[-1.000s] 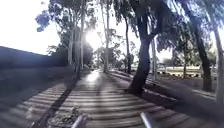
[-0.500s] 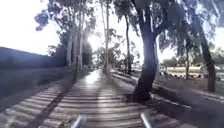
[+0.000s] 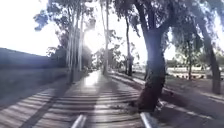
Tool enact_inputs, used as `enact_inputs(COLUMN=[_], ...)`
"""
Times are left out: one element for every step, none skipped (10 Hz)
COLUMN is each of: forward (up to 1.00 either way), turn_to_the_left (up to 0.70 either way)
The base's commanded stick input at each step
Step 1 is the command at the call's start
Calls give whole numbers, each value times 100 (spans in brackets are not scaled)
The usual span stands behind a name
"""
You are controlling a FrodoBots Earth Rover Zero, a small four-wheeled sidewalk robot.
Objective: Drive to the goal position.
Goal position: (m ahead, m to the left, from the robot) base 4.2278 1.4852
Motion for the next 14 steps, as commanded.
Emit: enact_inputs(forward=[98,98,98,98,98,98,98,98,98,98,98,98,98,98], turn_to_the_left=[39,39,39,39,39,39,39,39,39,15,-4,-39,-39,-39])
